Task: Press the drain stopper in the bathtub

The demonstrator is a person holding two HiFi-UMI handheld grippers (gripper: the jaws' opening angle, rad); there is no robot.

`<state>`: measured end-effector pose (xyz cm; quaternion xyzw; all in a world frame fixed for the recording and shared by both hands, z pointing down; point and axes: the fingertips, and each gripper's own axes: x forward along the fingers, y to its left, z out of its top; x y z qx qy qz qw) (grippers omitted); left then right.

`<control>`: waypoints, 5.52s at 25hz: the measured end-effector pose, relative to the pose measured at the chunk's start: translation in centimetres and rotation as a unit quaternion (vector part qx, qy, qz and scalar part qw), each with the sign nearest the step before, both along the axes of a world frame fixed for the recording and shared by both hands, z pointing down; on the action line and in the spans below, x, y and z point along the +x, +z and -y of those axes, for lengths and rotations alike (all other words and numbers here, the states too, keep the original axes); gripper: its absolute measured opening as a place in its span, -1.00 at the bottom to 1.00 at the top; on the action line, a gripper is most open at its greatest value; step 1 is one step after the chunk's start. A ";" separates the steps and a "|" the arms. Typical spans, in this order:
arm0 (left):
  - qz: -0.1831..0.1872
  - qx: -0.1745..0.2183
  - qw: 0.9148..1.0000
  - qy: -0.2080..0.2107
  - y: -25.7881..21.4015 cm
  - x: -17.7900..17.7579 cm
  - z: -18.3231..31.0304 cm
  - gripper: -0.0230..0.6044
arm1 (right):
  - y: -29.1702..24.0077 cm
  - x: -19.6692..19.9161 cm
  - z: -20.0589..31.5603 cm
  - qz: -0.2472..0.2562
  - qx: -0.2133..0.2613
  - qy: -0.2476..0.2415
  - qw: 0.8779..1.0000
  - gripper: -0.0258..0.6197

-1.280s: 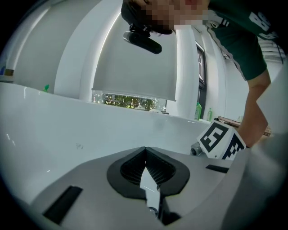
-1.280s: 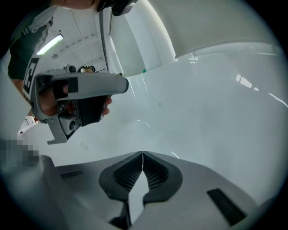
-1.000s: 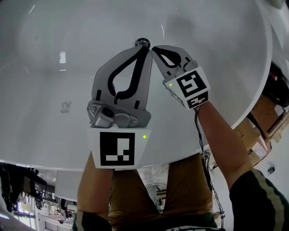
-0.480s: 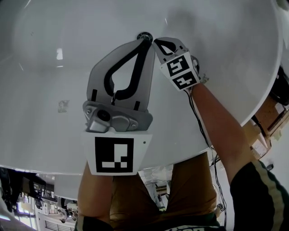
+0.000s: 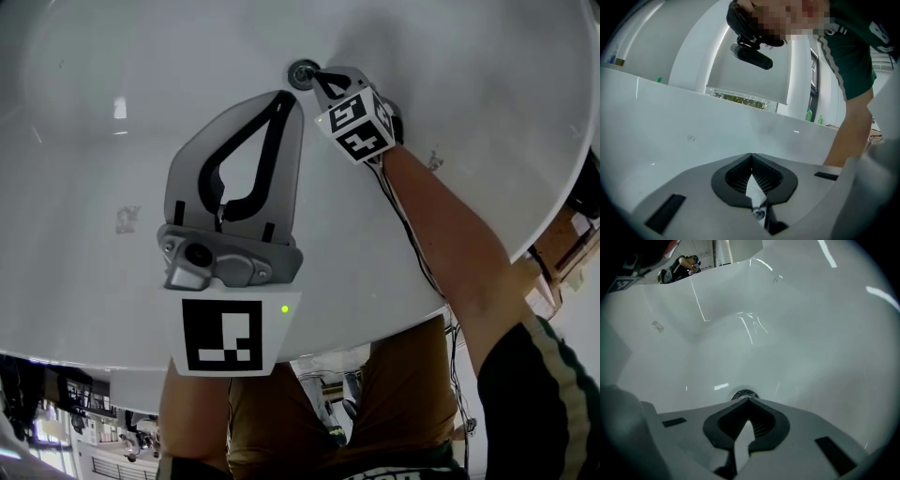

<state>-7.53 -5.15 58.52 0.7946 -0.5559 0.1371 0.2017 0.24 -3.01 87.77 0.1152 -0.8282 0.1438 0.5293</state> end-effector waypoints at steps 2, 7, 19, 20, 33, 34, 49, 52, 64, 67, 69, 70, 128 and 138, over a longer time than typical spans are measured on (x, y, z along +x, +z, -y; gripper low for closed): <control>0.000 -0.003 1.000 -0.001 0.5 -0.2 -0.2 -0.90 | 0.8 -0.1 0.0 -0.006 -0.002 -0.009 1.000 -0.87; -0.003 -0.009 1.000 -0.011 1.7 -1.1 -0.4 -0.90 | 2.5 -0.6 -0.1 -0.021 -0.005 -0.026 0.999 -0.87; -0.003 -0.011 1.000 -0.015 2.8 -1.4 0.0 -0.90 | 4.2 -1.5 -0.8 -0.057 -0.006 -0.032 0.998 -0.87; -0.002 -0.011 1.000 -0.014 2.8 -1.4 -0.1 -0.91 | 4.3 -1.5 -0.9 -0.061 -0.011 -0.032 0.998 -0.87; 0.003 -0.009 1.000 -0.017 3.0 -1.3 0.2 -0.91 | 4.7 -1.6 -1.0 -0.083 -0.020 -0.016 0.996 -0.87; 0.003 -0.011 1.000 -0.017 3.1 -1.3 0.2 -0.91 | 4.7 -1.6 -0.9 -0.083 -0.019 -0.012 0.996 -0.87; 0.022 -0.014 1.000 -0.007 3.6 -1.4 0.0 -0.90 | 3.0 -1.6 -0.7 -0.048 -0.042 0.036 0.997 -0.87; 0.022 -0.015 1.000 0.002 3.7 -1.1 -0.1 -0.91 | 3.1 -1.7 -0.6 -0.045 -0.037 0.033 0.998 -0.87; 0.009 -0.017 1.000 0.000 3.8 -1.1 -0.3 -0.91 | 3.4 -1.3 -1.4 -0.060 0.000 -0.034 0.998 -0.35; 0.010 -0.013 1.000 0.000 3.6 -1.0 -0.1 -0.90 | 3.7 -1.6 -1.6 -0.073 0.018 -0.102 0.992 -0.35; 0.010 -0.011 1.000 0.000 3.5 -1.1 0.0 -0.90 | 3.7 -1.9 -1.8 -0.081 0.039 -0.160 0.983 -0.35; 0.010 -0.011 1.000 0.000 3.5 -1.1 0.0 -0.90 | 3.7 -2.0 -1.9 -0.085 0.046 -0.181 0.979 -0.35; 0.003 -0.018 0.999 0.035 -3.3 1.7 -0.2 -0.91 | -11.1 -3.0 0.9 0.070 -0.068 0.073 0.993 -0.87; 0.001 -0.003 0.998 0.059 -12.3 2.5 -0.4 -0.91 | -23.7 -3.2 1.4 0.134 -0.034 0.121 0.983 -0.12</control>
